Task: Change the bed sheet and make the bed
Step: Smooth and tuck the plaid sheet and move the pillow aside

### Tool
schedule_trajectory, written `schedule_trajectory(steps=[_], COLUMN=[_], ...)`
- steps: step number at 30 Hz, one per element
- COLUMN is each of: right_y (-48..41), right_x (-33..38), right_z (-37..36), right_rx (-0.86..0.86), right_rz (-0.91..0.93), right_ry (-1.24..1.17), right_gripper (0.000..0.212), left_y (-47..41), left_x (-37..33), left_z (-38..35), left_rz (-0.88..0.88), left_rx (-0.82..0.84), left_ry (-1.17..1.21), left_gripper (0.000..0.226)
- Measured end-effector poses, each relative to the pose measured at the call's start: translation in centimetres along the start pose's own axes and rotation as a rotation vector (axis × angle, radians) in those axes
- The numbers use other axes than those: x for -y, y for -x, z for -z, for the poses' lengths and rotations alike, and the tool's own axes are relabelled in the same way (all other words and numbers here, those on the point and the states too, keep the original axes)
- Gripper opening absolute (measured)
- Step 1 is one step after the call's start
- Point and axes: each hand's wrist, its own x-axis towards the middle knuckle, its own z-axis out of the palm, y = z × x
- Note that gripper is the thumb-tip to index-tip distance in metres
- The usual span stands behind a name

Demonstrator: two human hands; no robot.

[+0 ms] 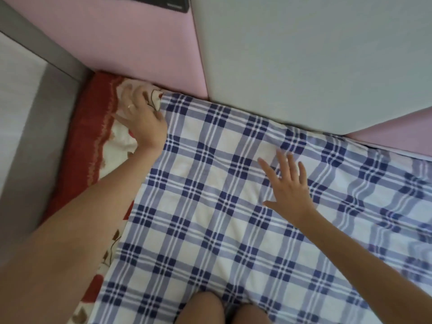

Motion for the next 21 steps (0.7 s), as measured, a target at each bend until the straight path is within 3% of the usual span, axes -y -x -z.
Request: schedule_trajectory(steps=[2, 4, 7, 10, 15, 17, 21], right_y=[-0.6, -2.2, -4.6, -5.7, -6.4, -6.7, -3.3], right_x=[0.0, 0.1, 0.2, 0.1, -1.1, -2.0, -3.9], right_z=[-0.1, -0.3, -0.7, -0.6, 1.3, 2.7, 5.2], right_rx=[0.109, 0.251, 0.408, 0.516, 0.659, 0.617, 0.113], right_rz=[-0.144, -0.217, -0.238, -0.249, -0.215, -0.202, -0.473], right_ry=[-0.043, -0.092, -0.120, -0.143, -0.247, -0.415, -0.872], right_gripper=[0.140, 0.142, 0.147, 0.149, 0.139, 0.116, 0.053], left_y=[3.3, 3.6, 0.7, -0.1, 0.3, 0.8, 7.2], left_x=[0.6, 2.0, 3.1, 2.2, 2.1, 1.6, -1.2], left_z=[-0.3, -1.7, -3.6, -4.3, -3.5, -2.8, -1.2], left_rz=[0.026, -0.068, -0.040, 0.008, 0.065, 0.091, 0.064], left_rx=[0.184, 0.422, 0.600, 0.675, 0.711, 0.685, 0.369], left_ry=[0.086, -0.084, -0.298, -0.414, -0.408, -0.371, -0.035], left_gripper=[0.064, 0.077, 0.095, 0.101, 0.096, 0.096, 0.082])
